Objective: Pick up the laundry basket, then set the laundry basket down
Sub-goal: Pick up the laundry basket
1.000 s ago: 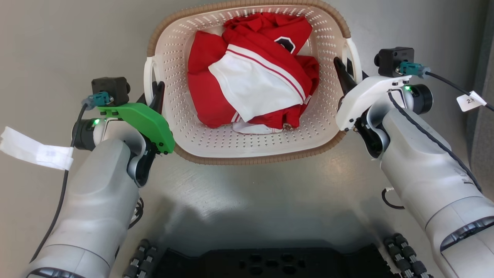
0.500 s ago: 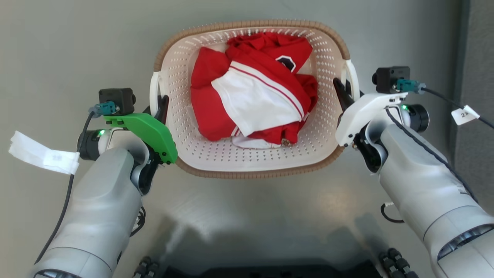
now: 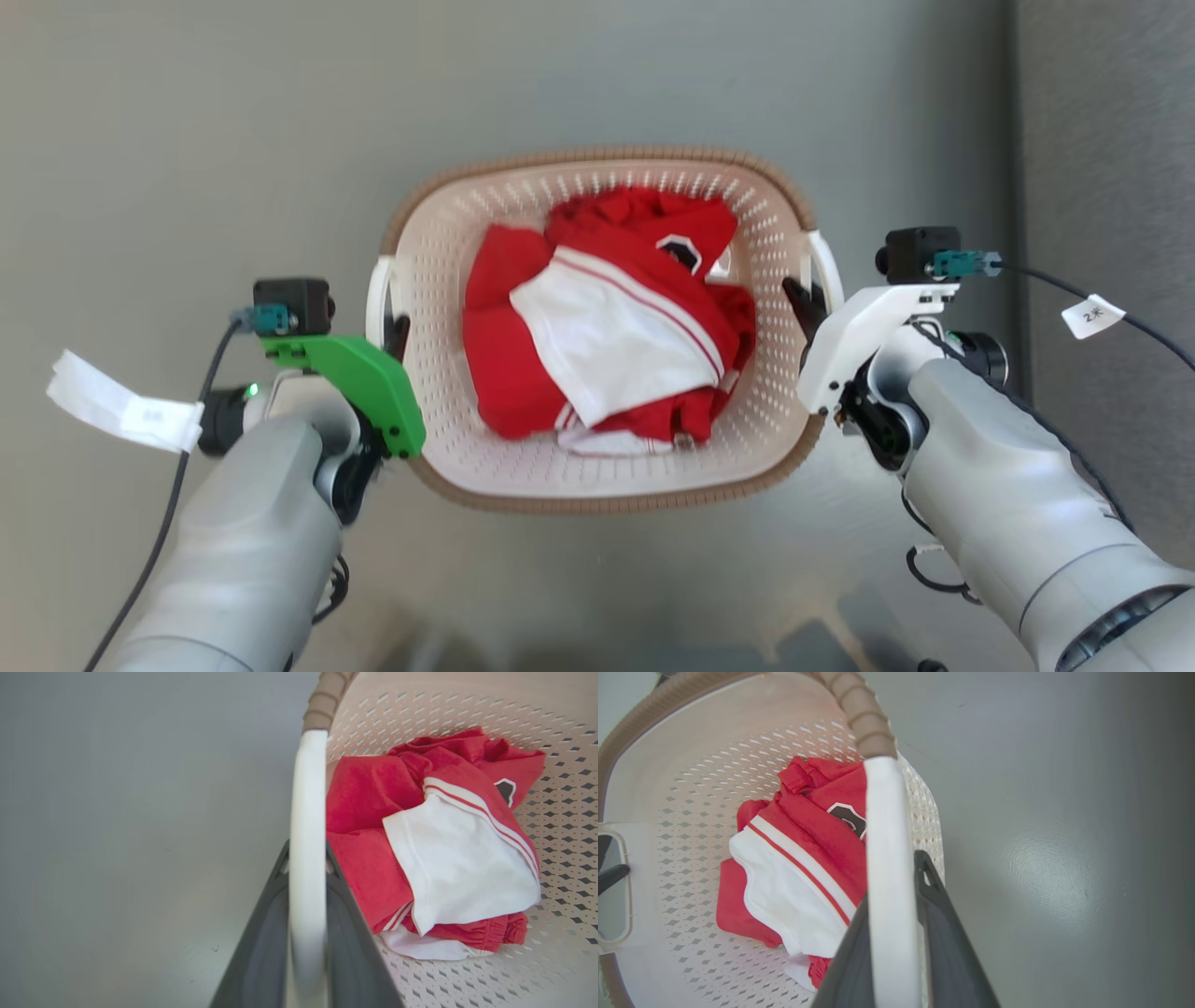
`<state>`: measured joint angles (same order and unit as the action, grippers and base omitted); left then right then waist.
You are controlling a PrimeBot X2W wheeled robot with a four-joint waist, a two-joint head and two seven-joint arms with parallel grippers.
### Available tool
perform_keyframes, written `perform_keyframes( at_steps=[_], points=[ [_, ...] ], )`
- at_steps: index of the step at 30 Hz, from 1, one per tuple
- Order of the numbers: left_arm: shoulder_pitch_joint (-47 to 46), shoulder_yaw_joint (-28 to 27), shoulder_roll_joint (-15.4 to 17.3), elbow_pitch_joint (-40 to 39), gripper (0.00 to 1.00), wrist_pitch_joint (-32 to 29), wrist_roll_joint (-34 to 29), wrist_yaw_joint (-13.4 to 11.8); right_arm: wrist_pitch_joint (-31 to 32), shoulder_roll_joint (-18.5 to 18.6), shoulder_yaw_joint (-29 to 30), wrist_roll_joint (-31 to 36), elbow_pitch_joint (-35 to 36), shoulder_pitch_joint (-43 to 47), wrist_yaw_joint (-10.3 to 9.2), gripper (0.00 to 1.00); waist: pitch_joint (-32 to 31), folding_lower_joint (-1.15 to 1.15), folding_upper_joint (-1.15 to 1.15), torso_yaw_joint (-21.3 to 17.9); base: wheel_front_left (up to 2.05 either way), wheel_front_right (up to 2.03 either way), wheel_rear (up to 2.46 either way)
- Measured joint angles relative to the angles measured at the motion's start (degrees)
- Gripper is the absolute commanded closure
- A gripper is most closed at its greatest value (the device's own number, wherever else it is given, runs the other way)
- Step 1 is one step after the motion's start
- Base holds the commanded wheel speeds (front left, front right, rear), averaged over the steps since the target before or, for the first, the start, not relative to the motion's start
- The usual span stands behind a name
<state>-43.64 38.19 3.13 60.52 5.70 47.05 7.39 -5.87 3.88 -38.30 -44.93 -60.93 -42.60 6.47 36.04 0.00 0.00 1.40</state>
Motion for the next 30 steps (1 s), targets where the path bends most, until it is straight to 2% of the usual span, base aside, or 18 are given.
perform_keyframes(
  at_steps=[10, 30],
  points=[
    [3.8, 1.7, 0.1, 0.2, 1.00, -4.2, 3.9, 0.0, 5.2, 0.6, -3.8, -4.3, 0.5, 2.5, -0.09, 1.00, -8.1, 0.00, 0.00, -1.8, 0.00, 0.00, 0.00],
    [13.4, 4.8, -0.3, 2.7, 1.00, -12.1, 9.0, 0.0, 11.0, 0.1, -8.6, -11.2, -1.3, 12.7, -0.52, 1.00, -24.7, 0.00, 0.00, -4.7, 0.00, 0.00, 0.00]
  ],
)
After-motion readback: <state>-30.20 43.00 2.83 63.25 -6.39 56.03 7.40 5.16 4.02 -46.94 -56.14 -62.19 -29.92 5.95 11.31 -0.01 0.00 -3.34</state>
